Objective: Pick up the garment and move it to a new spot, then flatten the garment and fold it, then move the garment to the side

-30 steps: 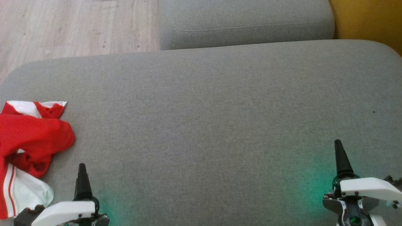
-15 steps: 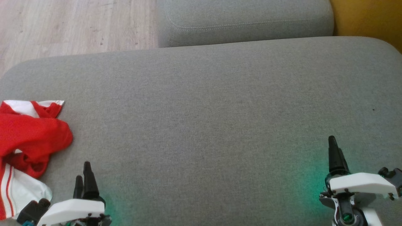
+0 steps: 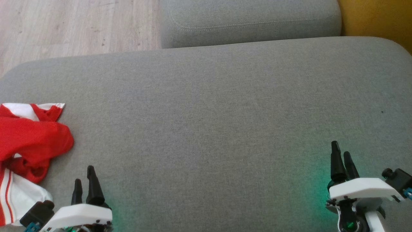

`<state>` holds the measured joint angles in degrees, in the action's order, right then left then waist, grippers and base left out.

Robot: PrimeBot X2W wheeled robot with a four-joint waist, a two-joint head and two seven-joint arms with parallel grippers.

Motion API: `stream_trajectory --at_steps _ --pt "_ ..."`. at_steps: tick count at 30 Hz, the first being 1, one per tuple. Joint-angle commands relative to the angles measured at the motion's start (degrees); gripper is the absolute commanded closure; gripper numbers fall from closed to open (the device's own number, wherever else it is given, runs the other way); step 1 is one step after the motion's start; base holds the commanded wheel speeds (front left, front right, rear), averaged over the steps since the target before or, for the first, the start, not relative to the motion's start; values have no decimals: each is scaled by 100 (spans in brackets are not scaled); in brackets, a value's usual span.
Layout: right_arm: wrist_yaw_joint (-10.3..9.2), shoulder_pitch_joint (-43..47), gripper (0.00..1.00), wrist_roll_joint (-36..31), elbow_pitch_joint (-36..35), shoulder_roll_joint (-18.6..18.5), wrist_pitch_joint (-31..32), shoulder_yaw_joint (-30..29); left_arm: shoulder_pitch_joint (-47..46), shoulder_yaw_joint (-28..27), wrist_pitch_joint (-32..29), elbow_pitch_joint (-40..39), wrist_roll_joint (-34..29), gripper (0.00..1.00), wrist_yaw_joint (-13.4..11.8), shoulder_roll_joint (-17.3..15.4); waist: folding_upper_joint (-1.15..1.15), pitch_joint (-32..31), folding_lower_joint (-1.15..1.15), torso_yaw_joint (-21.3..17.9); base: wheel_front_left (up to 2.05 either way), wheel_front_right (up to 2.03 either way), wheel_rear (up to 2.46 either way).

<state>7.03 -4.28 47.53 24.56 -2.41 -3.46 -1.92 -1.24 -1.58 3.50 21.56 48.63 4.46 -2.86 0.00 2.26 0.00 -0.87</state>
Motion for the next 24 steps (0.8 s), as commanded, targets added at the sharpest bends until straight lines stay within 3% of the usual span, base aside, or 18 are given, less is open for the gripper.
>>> stream_trajectory --at_steps 1,24 --pt "23 -376 0 -284 -124 -39 -105 93 -287 -54 93 -140 -251 0 -52 -111 0 3 0 -4 0 0 0" --pt "31 -496 0 -2136 9 -32 -477 76 -244 -68 468 23 -1818 0 -205 -151 0 16 0 -34 0 0 0"
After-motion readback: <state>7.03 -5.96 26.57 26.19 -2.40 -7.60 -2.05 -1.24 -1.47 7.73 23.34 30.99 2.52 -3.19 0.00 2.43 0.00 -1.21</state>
